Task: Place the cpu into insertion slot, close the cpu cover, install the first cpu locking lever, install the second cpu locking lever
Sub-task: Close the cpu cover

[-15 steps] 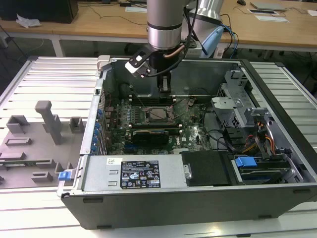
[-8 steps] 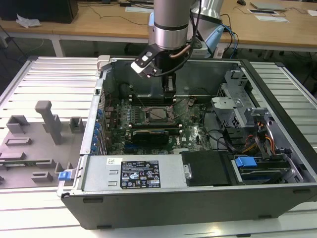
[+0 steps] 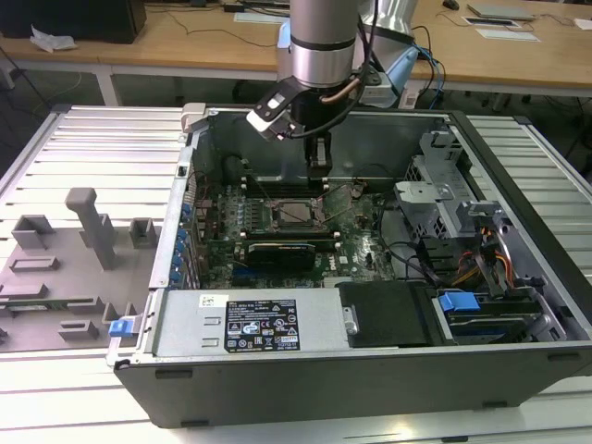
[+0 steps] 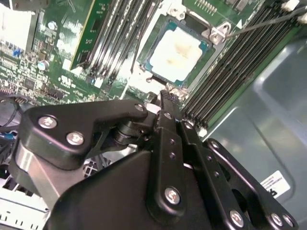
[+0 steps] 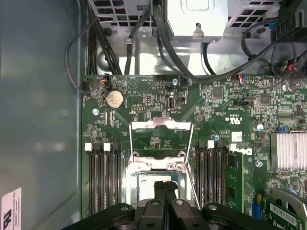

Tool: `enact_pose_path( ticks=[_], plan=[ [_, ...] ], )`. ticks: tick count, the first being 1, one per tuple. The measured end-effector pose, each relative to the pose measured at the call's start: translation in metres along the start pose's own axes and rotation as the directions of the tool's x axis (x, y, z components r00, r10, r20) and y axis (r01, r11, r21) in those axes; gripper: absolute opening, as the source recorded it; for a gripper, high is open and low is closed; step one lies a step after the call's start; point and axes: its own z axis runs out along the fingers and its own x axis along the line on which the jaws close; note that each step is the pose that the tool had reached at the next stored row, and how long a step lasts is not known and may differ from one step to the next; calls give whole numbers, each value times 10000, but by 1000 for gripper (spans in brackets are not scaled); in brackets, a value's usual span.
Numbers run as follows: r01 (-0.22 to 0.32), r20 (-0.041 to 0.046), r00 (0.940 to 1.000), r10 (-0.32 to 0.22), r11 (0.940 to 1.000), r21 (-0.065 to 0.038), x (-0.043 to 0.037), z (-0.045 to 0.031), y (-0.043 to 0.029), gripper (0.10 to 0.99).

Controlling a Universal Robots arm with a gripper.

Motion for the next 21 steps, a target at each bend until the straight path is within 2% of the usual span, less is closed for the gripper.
enact_pose_path(
  ticks=[9, 19, 21],
  plan=[
    [-1, -1, 10000, 1, 10000, 3, 3, 12, 181, 106],
    [1, -1, 10000, -1, 10000, 4, 8, 33, 518, 106],
    [1, 0, 10000, -1, 10000, 5, 9, 39, 616, 106]
  ],
)
